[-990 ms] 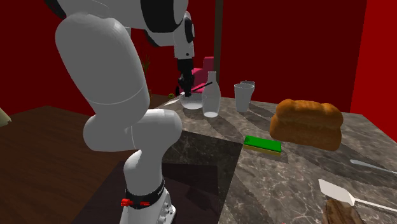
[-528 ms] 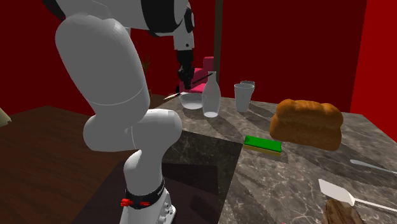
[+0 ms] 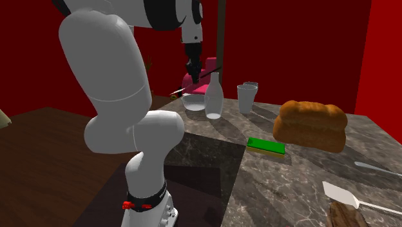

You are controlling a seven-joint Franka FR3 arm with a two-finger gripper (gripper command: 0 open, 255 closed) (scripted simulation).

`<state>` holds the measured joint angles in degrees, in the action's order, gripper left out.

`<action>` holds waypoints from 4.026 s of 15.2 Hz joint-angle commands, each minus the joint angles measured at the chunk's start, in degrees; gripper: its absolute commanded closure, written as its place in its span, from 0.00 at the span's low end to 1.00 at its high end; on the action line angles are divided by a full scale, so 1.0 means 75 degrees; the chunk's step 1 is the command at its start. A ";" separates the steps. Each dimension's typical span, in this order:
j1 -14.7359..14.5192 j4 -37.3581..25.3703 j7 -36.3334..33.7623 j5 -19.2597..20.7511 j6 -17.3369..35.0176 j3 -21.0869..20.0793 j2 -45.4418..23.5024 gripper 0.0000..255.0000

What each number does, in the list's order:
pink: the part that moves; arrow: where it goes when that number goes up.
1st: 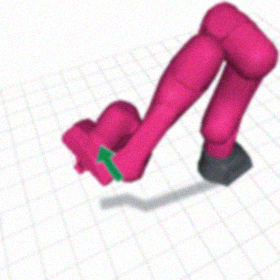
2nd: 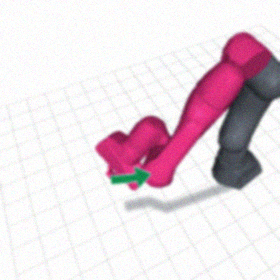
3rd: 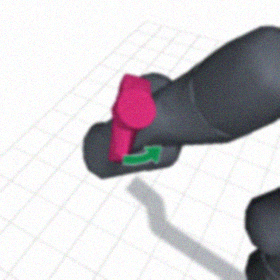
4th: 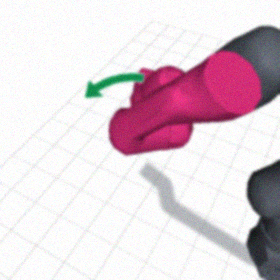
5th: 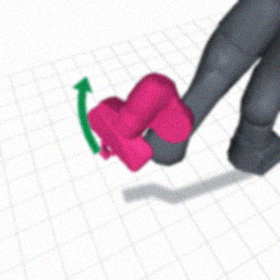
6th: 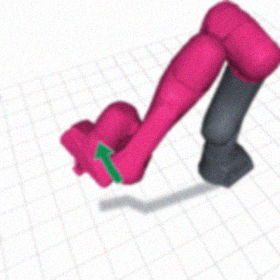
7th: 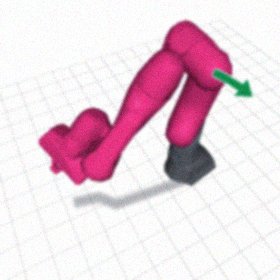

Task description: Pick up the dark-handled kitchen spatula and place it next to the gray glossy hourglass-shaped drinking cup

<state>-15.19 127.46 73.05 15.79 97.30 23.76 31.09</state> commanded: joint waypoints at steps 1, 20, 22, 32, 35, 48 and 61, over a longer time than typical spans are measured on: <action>-0.0003 -0.0387 0.0351 0.0000 0.0093 0.0314 -0.0420 1.00; 0.1018 -0.5156 0.4659 -0.2825 0.0197 0.2918 -0.5822 1.00; 0.0996 -0.4929 0.4645 -0.2811 0.0409 0.2906 -0.5802 1.00; 0.0937 -0.3944 0.4644 -0.2859 0.1421 0.2862 -0.5847 1.00; 0.0940 -0.3692 0.4665 -0.2907 0.1713 0.2843 -0.5903 1.00; 0.1042 -0.2804 0.4860 -0.3281 0.2917 0.2698 -0.6340 1.00; 0.1420 -0.2309 0.5051 -0.3642 0.3841 0.2254 -0.6830 1.00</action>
<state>-5.27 109.17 110.13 -10.26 128.81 41.59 -12.50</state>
